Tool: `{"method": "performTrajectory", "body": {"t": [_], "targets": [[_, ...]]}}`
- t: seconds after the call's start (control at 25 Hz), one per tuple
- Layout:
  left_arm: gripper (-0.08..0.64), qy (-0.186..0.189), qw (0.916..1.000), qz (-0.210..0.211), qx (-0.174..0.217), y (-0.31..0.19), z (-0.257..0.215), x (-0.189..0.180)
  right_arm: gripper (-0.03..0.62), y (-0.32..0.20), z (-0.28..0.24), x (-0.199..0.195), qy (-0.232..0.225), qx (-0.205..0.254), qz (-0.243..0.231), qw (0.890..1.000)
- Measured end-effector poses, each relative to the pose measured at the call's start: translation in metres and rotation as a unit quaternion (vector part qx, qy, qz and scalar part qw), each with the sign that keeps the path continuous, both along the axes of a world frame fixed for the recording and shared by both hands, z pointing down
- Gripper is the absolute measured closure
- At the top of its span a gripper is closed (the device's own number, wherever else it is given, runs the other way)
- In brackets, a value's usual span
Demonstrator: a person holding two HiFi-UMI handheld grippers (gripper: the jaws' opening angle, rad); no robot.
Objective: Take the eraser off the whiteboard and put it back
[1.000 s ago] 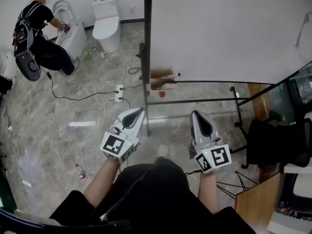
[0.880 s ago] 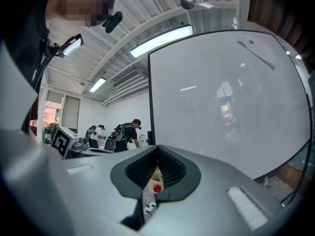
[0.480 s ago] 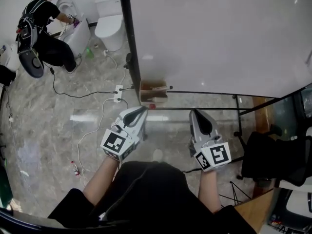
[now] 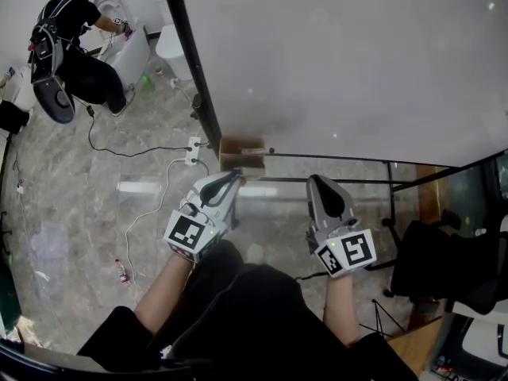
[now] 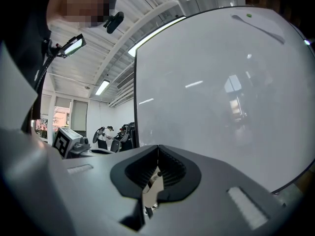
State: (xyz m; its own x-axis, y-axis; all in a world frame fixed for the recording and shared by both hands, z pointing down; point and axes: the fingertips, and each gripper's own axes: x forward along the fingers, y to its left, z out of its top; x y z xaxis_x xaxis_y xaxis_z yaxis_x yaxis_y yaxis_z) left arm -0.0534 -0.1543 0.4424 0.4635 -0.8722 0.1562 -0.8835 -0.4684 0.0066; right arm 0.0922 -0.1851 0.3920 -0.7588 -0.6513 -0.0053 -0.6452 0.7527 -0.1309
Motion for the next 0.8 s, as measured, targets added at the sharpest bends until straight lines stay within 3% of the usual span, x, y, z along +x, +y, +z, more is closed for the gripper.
{"method": "performTrajectory", "body": {"t": [0.16,0.32,0.8], "targets": [[0.512,0.011,0.9999,-0.006,-0.004,-0.008,-0.002,0.001,0.583,-0.006,0.003,0.001,0.001,-0.003,0.005,1.0],[0.505,0.006,0.9998,0.021,-0.003,-0.013,-0.003,0.004,0.583,-0.008,0.001,0.001,0.001,-0.004,0.019,1.0],[0.463,-0.103,0.9859,0.13,0.021,-0.018,0.004,0.013,0.581,-0.002,-0.003,-0.017,0.003,-0.007,0.059,0.998]]}}
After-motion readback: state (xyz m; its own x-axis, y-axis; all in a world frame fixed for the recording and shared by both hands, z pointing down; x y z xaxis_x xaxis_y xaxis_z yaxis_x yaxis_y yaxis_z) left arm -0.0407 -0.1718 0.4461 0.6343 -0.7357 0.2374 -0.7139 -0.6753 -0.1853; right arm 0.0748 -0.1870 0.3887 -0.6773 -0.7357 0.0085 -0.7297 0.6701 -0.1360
